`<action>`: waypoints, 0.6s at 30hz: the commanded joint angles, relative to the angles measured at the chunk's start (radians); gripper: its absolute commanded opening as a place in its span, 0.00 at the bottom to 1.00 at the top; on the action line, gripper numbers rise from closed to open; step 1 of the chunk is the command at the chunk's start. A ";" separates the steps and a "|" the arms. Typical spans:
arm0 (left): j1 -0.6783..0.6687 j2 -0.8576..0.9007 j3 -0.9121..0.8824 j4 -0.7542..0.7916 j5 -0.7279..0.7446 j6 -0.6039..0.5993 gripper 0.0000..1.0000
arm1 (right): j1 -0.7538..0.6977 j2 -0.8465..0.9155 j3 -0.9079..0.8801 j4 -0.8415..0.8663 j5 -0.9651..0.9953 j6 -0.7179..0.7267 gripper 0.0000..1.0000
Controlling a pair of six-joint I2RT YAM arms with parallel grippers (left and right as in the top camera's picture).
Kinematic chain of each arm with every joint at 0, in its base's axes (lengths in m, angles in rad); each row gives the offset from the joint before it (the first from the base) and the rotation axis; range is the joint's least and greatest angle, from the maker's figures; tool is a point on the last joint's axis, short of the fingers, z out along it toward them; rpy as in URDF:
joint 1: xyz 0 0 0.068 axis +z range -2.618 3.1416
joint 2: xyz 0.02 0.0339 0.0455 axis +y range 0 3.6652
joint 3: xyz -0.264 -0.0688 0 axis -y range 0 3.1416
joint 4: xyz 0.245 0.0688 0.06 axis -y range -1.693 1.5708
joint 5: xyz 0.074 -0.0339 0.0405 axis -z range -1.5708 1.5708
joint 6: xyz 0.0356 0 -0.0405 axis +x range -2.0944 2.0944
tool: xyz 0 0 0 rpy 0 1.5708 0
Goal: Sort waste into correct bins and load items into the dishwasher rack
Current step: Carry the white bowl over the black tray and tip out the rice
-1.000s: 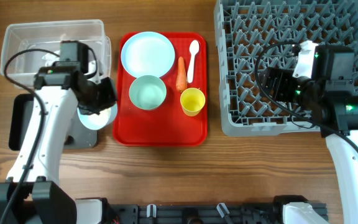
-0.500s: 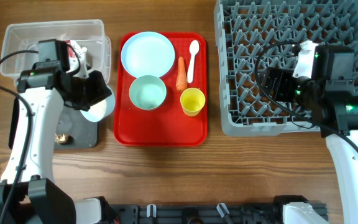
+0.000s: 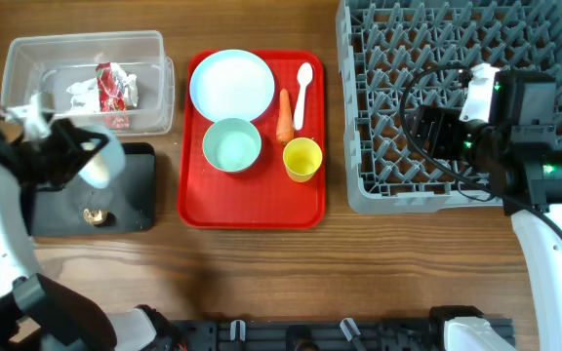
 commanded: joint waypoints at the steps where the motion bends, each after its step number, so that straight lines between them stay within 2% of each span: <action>1: 0.100 0.050 0.020 -0.008 0.114 0.107 0.04 | -0.003 0.006 0.018 0.013 -0.008 0.011 0.98; 7: 0.178 0.191 0.020 -0.087 0.323 0.233 0.04 | -0.003 0.006 0.018 0.017 -0.008 0.011 0.98; 13: 0.203 0.264 0.020 -0.110 0.350 0.234 0.04 | -0.003 0.006 0.018 0.017 -0.008 0.011 0.98; 18: 0.225 0.315 0.020 -0.111 0.444 0.235 0.04 | -0.003 0.006 0.018 0.017 -0.008 0.011 0.98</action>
